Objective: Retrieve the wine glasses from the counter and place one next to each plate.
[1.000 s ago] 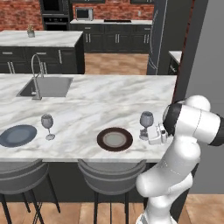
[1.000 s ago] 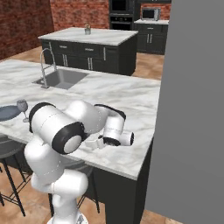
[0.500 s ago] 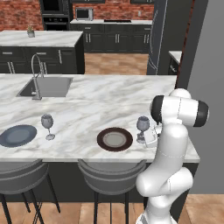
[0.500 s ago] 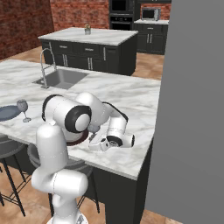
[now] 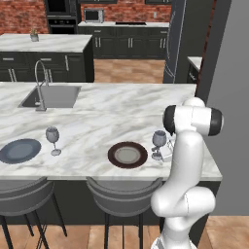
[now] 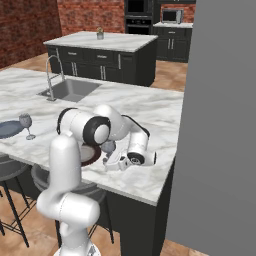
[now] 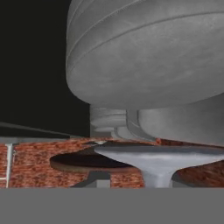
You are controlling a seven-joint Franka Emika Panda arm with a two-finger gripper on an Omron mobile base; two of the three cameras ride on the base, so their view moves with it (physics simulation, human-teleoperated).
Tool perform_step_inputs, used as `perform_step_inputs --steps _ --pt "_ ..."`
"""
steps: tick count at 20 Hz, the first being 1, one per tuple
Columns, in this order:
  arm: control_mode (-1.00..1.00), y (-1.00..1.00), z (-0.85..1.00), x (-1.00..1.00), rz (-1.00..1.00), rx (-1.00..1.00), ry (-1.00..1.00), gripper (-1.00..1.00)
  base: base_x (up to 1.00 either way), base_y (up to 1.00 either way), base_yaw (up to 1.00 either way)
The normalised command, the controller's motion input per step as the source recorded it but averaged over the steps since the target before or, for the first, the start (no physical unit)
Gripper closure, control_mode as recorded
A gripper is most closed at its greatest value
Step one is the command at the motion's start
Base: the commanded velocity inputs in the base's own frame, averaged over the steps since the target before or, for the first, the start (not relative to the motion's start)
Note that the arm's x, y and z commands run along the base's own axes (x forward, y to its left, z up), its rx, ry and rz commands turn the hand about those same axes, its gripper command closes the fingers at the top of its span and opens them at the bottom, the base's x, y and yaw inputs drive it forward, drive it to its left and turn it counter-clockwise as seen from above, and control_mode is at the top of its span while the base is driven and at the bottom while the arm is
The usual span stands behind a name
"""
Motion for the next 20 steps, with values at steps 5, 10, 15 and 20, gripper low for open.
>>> perform_step_inputs --steps 5,10,15,20 --pt "-1.0 -0.19 -0.36 0.1 0.07 0.02 0.0 -1.0 0.0 0.0 0.0" --pt "-1.0 -0.37 -0.25 0.0 0.06 0.0 0.0 -1.0 0.0 0.0 0.0" --pt "-1.0 -0.41 -0.23 0.0 0.01 0.0 0.0 -1.0 0.0 0.0 0.0" --pt "-1.0 -0.22 -0.25 -0.04 0.0 0.0 0.04 -1.0 0.0 0.0 0.0"
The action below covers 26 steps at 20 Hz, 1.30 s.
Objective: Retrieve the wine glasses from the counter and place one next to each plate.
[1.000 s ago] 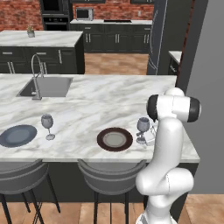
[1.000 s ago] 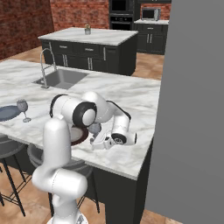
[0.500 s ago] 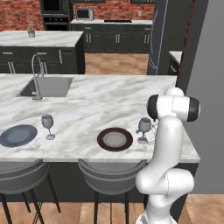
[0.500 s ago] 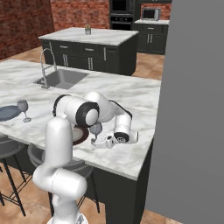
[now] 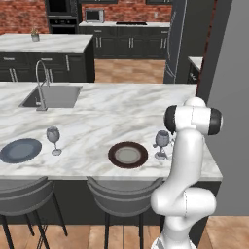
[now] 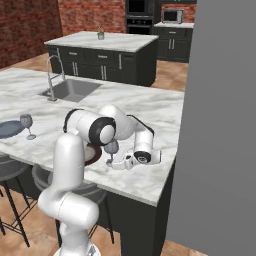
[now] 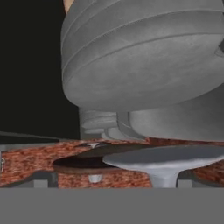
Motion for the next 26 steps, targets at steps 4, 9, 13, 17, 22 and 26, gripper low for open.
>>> perform_step_inputs --steps 4,9,13,17,22,26 --pt "-1.0 -0.12 -0.27 0.0 0.0 0.0 0.04 -1.0 0.0 0.0 0.0" --pt "-1.0 0.01 -0.44 -0.12 0.09 0.0 0.24 -1.0 0.0 0.0 0.0" --pt "-1.0 -0.12 -0.19 -0.01 0.12 0.0 0.33 -1.0 0.0 0.0 0.0" --pt "-1.0 -0.1 -0.09 -0.15 0.0 0.0 0.01 -1.0 0.0 0.0 0.0" --pt "-1.0 0.05 -0.52 -0.1 -0.03 -0.03 -0.19 -1.0 0.0 0.0 0.0" --pt "-1.0 0.06 -0.49 0.0 -0.22 -0.02 -0.25 -1.0 0.0 0.0 0.0"
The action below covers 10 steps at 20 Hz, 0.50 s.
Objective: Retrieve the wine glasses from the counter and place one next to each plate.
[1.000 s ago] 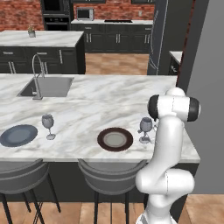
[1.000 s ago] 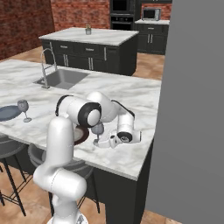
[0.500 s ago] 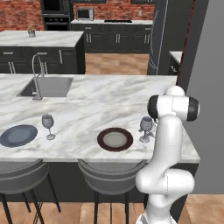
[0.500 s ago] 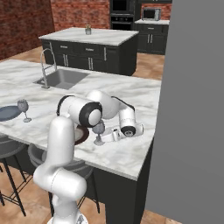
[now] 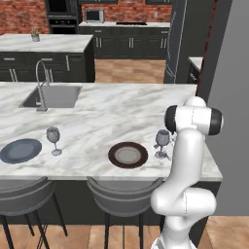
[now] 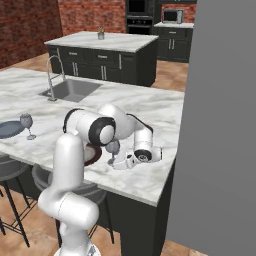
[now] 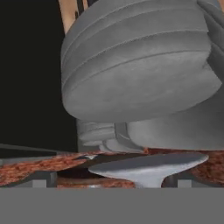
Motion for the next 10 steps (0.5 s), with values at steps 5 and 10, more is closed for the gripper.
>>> perform_step_inputs --steps 5,10 --pt "-1.0 -0.11 -0.05 0.01 -0.19 0.01 -0.01 -1.0 0.0 0.0 0.0" --pt "-1.0 -0.35 0.0 0.0 -0.09 0.05 0.0 -1.0 0.0 0.0 0.0"
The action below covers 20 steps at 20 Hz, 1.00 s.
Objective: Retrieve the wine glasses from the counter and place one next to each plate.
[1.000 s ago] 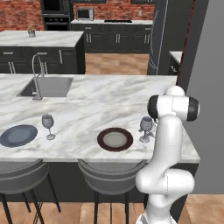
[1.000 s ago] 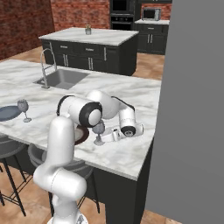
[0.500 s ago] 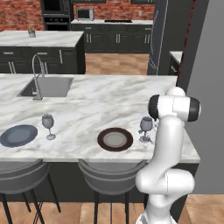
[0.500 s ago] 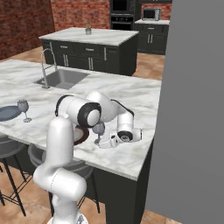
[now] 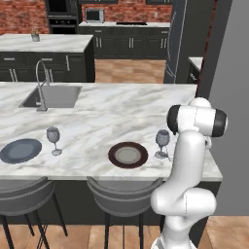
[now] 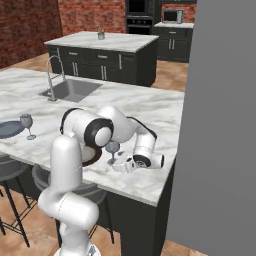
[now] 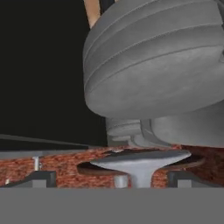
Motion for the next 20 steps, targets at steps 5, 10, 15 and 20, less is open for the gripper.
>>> perform_step_inputs --steps 5,10,15,20 --pt "-1.0 -0.31 0.0 -0.07 -0.05 0.06 0.01 -1.0 0.0 0.0 0.0" --pt "-1.0 -0.29 0.07 -0.37 0.0 0.07 0.0 -1.0 0.0 0.0 0.0" --pt "-1.0 -0.25 0.71 -0.61 0.0 0.07 -0.03 -1.0 0.0 0.0 0.0" --pt "-1.0 -0.01 0.98 -0.57 -0.01 0.0 -0.11 -1.0 0.0 0.0 0.0"
